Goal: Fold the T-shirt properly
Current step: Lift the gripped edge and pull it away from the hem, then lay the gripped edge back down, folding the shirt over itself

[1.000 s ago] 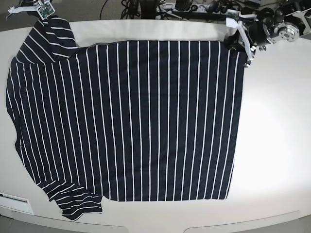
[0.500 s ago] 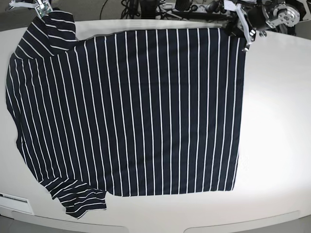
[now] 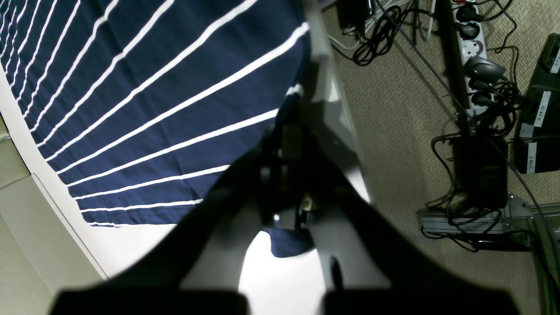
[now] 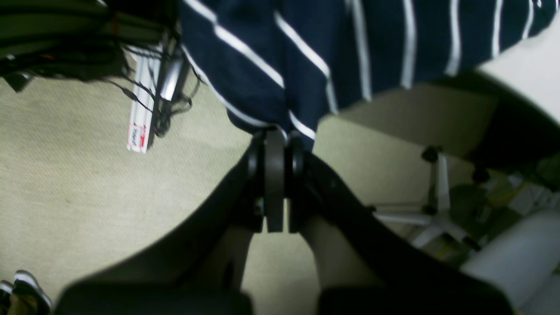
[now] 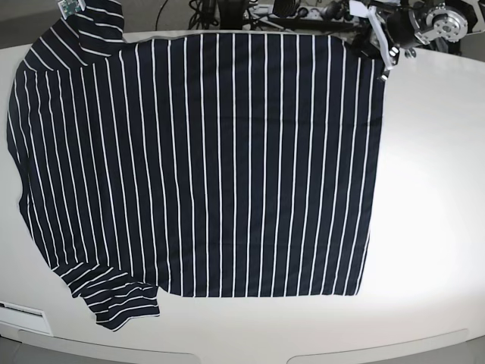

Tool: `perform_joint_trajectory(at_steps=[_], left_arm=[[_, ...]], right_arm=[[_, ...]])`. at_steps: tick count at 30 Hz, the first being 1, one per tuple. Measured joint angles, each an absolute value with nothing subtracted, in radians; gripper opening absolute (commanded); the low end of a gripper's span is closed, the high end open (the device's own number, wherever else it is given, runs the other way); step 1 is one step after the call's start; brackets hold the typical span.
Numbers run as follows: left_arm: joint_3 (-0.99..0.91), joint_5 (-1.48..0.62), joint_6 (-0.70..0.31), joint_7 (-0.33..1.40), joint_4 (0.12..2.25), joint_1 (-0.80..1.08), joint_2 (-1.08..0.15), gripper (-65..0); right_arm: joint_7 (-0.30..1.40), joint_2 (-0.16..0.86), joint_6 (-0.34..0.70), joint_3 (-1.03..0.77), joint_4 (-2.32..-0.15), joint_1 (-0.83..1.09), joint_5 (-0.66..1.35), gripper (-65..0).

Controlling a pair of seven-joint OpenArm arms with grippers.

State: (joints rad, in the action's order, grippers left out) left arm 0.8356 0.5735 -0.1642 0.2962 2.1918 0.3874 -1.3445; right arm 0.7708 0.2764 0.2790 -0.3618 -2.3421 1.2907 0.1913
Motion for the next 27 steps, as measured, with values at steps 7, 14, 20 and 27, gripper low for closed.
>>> perform_joint_trajectory(at_steps=[7,14,20,27], left_arm=[[0.825,0.625,-0.071,0.297,2.192,0.385,-1.344,-65.0],[0.771,0.886,0.444,0.417,2.192,0.385,-1.343,-65.0],[0.694,0.884,0.462,0.427,2.192,0.387,-1.323,-65.0],[0.561,0.707,0.429,0.356,2.188,0.387,-1.192,-65.0]], right_arm=[[0.637,0.277,0.184,-0.362,-2.342,1.291,0.035,-65.0],[0.500,0.336,-0.003,-0.361,-2.342,1.291,-0.188,-65.0],[0.471,0.450,-0.062,-0.361,-2.342,1.158,-0.239,-65.0],[0.382,0.543,0.053,-0.360,-2.342,0.943,-0.095,-65.0]])
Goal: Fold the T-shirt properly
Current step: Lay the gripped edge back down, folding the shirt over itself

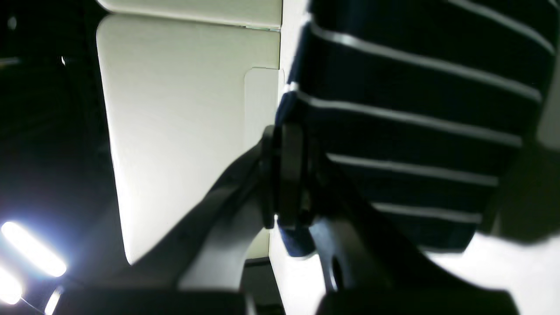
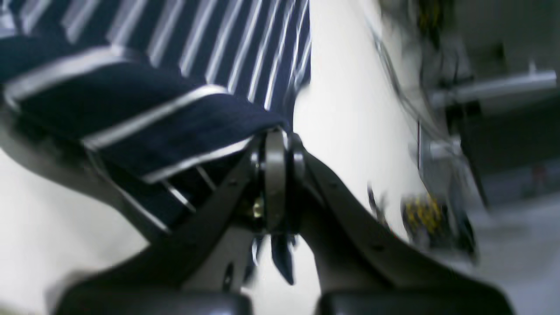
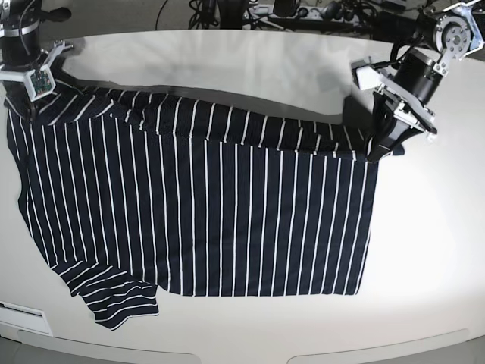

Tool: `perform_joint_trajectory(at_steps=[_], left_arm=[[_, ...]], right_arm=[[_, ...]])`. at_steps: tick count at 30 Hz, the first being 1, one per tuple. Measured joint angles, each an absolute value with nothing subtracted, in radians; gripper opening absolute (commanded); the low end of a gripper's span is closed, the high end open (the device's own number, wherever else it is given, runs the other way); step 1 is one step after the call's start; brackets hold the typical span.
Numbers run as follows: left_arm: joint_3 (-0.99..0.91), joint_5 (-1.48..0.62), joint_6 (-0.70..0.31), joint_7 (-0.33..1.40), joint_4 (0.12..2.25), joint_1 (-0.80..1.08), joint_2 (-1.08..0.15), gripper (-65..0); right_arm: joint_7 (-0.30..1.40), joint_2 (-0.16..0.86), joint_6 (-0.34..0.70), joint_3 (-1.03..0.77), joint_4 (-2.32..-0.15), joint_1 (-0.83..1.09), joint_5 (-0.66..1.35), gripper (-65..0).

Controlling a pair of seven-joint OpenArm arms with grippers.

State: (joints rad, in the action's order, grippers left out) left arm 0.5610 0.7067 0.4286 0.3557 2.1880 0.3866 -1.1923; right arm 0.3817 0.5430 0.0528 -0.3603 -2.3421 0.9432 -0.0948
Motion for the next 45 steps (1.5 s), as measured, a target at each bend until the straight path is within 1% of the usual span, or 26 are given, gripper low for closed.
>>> perform_joint_trajectory(at_steps=[3,6,9,15,22,24,27,29,32,33,36,37,38,39,40,41,43,44,45], left_arm=[[0.509,0.618,0.375,0.308,2.188,0.385,-1.145,-65.0],[0.482,0.590,0.331,0.260,2.166,0.387,-1.114,-65.0],[0.473,0.583,0.332,0.241,2.105,0.381,-1.085,-65.0],[0.472,0.556,0.328,0.144,1.946,0.309,-0.997,-65.0],[0.472,0.467,0.328,0.131,1.887,0.221,-0.927,-65.0],[0.472,0.446,0.323,0.133,1.876,0.200,-0.913,-65.0],[0.472,0.440,0.256,0.139,1.863,0.176,-0.891,-65.0],[0.472,0.397,0.253,0.138,1.863,0.171,-0.868,-65.0],[0.472,0.344,0.256,0.138,1.863,0.171,-0.846,-65.0],[0.472,0.329,0.256,0.138,1.863,0.171,-0.838,-65.0],[0.472,0.294,0.254,0.138,1.863,0.171,-0.820,-65.0],[0.472,0.273,0.255,0.142,1.863,0.171,-0.816,-62.0],[0.472,0.268,0.255,0.149,1.863,0.171,-0.814,-58.2],[0.472,0.266,0.253,0.155,1.863,0.171,-0.814,-55.4],[0.472,0.266,0.253,0.172,1.863,0.171,-0.814,-53.9],[0.472,0.266,0.255,0.183,1.863,0.171,-0.814,-52.9],[0.472,0.266,0.255,0.183,1.863,0.171,-0.814,-49.3],[0.472,0.266,0.255,0.183,1.863,0.171,-0.815,-46.0],[0.472,0.270,0.256,0.183,1.863,0.171,-0.815,-43.1]], right_arm=[[0.373,0.564,0.119,-0.358,-2.342,0.859,-0.032,-65.0],[0.357,0.590,0.162,-0.358,-2.335,0.797,0.022,-65.0],[0.339,0.601,0.219,-0.357,-2.249,0.723,0.084,-65.0],[0.329,0.601,0.316,-0.356,-2.118,0.581,0.176,-65.0],[0.331,0.598,0.374,-0.356,-1.991,0.458,0.263,-65.0],[0.332,0.598,0.376,-0.356,-1.978,0.432,0.269,-65.0],[0.332,0.598,0.376,-0.355,-1.967,0.396,0.325,-65.0],[0.332,0.596,0.374,-0.341,-1.962,0.367,0.326,-65.0],[0.333,0.596,0.341,-0.295,-1.958,0.305,0.313,-65.0],[0.331,0.596,0.339,-0.277,-1.958,0.285,0.307,-63.1],[0.325,0.598,0.338,-0.210,-1.958,0.270,0.311,-45.2],[0.347,0.597,0.342,-0.186,-1.958,0.273,0.306,-41.7],[0.369,0.593,0.341,-0.164,-1.958,0.276,0.266,-42.4],[0.371,0.589,0.324,-0.144,-1.957,0.278,0.216,-45.7],[0.372,0.587,0.275,-0.129,-1.956,0.278,0.181,-50.1],[0.369,0.587,0.223,-0.123,-1.956,0.277,0.135,-52.9],[0.366,0.596,0.137,-0.127,-1.956,0.274,0.093,-52.8],[0.365,0.602,0.113,-0.129,-1.956,0.273,0.093,-52.6],[0.367,0.604,0.113,-0.129,-1.956,0.271,0.094,-52.6]])
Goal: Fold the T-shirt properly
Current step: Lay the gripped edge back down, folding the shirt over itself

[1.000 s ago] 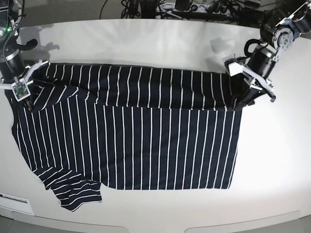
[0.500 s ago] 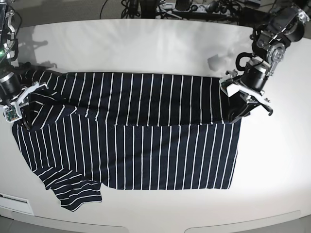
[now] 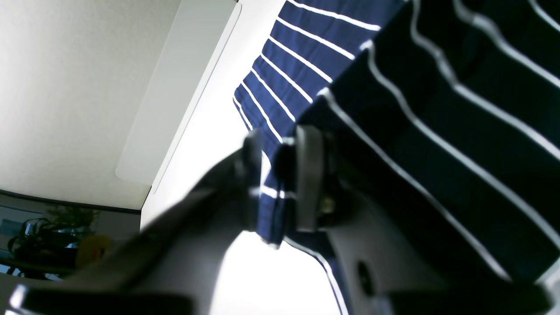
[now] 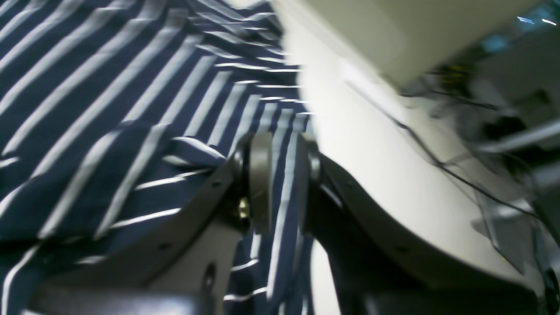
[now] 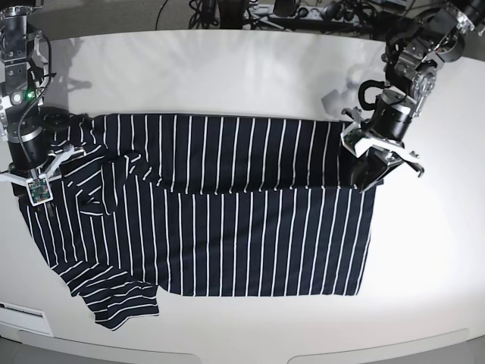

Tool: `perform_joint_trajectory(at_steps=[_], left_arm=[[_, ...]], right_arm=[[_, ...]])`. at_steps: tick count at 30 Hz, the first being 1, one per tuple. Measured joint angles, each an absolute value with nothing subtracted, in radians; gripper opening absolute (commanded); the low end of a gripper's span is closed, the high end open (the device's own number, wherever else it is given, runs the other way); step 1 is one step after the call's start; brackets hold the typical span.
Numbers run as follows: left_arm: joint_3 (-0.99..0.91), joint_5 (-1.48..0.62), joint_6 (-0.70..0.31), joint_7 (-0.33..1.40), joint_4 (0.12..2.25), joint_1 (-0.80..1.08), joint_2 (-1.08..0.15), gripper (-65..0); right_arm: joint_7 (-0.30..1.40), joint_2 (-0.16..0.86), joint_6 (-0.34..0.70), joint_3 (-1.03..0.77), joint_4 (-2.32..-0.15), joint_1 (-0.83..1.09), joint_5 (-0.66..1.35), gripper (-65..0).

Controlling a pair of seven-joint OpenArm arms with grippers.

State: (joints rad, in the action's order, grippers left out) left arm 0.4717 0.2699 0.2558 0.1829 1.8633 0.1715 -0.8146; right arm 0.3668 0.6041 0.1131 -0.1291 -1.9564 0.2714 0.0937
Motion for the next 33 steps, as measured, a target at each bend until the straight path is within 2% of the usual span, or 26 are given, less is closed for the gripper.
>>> perform_joint_trajectory(at_steps=[1,3,4,6,7,9,10,11,12,15,20,25,28,33], left_arm=[[0.472,0.270,0.257,0.183,1.863,0.171,-0.814,-41.4],[0.472,0.269,0.257,0.183,1.863,0.171,-0.814,-43.4],[0.472,0.269,0.277,0.183,1.863,0.172,-0.815,-49.3],[0.472,0.270,0.363,0.186,1.863,0.174,-0.815,-65.0],[0.472,0.270,0.413,0.197,1.863,0.172,-0.814,-65.0],[0.471,0.269,0.437,0.202,1.863,0.163,-0.815,-65.0],[0.471,0.268,0.419,0.205,1.863,0.157,-0.814,-65.0],[0.471,0.268,0.377,0.198,1.863,0.155,-0.815,-65.0],[0.470,0.264,0.307,0.191,1.863,0.155,-0.815,-65.0],[0.471,0.147,0.115,0.171,1.863,0.157,-0.811,-65.0],[0.472,0.093,0.020,0.151,1.752,0.106,-0.758,-65.0],[0.468,0.054,-0.138,0.145,1.653,0.057,-0.718,-65.0],[0.463,0.022,-0.245,0.163,1.657,0.052,-0.716,-65.0],[0.458,-0.075,-0.320,0.228,1.663,0.050,-0.730,-65.0]], right_arm=[[0.371,0.603,0.116,-0.129,-1.956,0.271,0.096,-52.5],[0.440,0.601,0.154,-0.128,-1.956,0.271,0.110,-50.1],[0.482,0.596,0.157,-0.128,-1.956,0.272,0.109,-49.3],[0.530,0.592,0.154,-0.128,-1.955,0.281,0.109,-49.3],[0.529,0.591,0.150,-0.128,-1.949,0.289,0.114,-49.4],[0.529,0.593,0.147,-0.128,-1.927,0.307,0.146,-50.7],[0.527,0.593,0.145,-0.128,-1.913,0.315,0.177,-54.3],[0.520,0.591,0.148,-0.128,-1.900,0.322,0.219,-60.8],[0.509,0.590,0.152,-0.128,-1.885,0.328,0.233,-65.0],[0.472,0.590,0.174,-0.128,-1.805,0.326,0.238,-65.0],[0.455,0.584,0.282,-0.127,-1.652,0.300,0.286,-65.0],[0.454,0.581,0.345,-0.129,-1.573,0.294,0.300,-65.0],[0.517,0.582,0.360,-0.129,-1.575,0.287,0.308,-65.0],[0.540,0.586,0.358,-0.136,-1.578,0.308,0.357,-65.0]])
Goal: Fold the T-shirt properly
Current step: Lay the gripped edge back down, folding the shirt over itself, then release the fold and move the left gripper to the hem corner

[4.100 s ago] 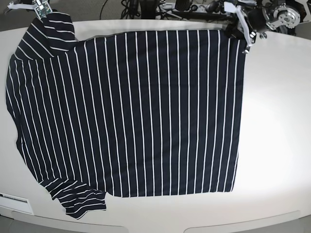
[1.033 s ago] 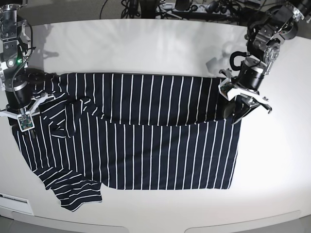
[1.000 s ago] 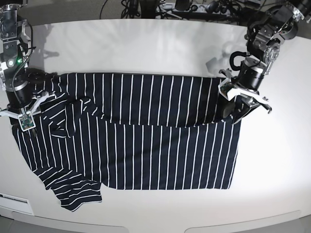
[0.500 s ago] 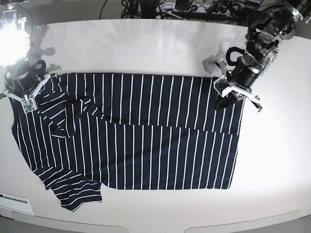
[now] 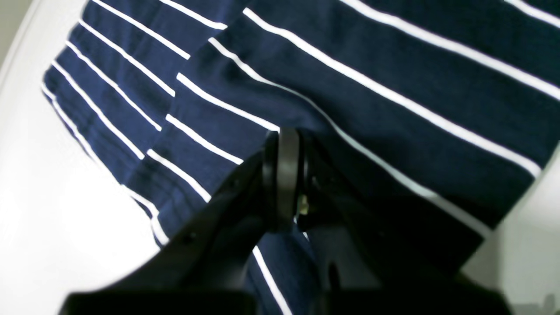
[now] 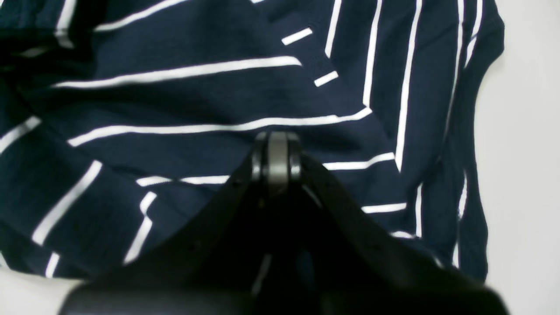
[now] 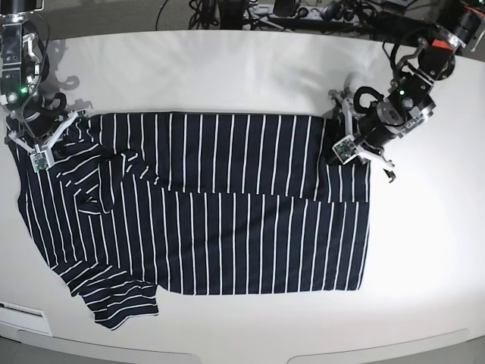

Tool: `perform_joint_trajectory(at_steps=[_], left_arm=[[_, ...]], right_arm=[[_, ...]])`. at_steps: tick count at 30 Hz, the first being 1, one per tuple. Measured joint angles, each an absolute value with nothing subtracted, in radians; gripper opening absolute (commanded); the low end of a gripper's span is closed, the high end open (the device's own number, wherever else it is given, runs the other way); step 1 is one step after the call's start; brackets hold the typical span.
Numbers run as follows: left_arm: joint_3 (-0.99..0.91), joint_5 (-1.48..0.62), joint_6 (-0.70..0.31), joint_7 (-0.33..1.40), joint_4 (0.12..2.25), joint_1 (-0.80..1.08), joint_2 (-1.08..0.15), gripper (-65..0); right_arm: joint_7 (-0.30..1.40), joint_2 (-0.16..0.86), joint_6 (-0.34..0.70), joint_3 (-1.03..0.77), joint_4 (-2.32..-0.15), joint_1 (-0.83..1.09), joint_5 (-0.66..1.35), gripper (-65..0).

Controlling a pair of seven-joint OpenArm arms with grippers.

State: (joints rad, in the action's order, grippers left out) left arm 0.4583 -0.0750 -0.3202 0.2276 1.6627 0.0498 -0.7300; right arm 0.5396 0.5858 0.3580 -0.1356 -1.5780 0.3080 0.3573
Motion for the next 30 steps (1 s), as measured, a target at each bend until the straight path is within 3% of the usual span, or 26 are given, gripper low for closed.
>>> perform_joint_trajectory(at_steps=[7,30], left_arm=[[0.456,-0.147,-0.383,0.307,1.683,0.051,-0.764,-65.0],[0.458,-0.135,-0.352,0.439,2.023,0.383,-1.026,-65.0]], right_arm=[[0.517,0.595,0.359,-0.143,-1.602,0.372,0.358,-65.0],[0.582,0.649,0.255,-0.152,-1.916,0.798,0.300,-65.0]])
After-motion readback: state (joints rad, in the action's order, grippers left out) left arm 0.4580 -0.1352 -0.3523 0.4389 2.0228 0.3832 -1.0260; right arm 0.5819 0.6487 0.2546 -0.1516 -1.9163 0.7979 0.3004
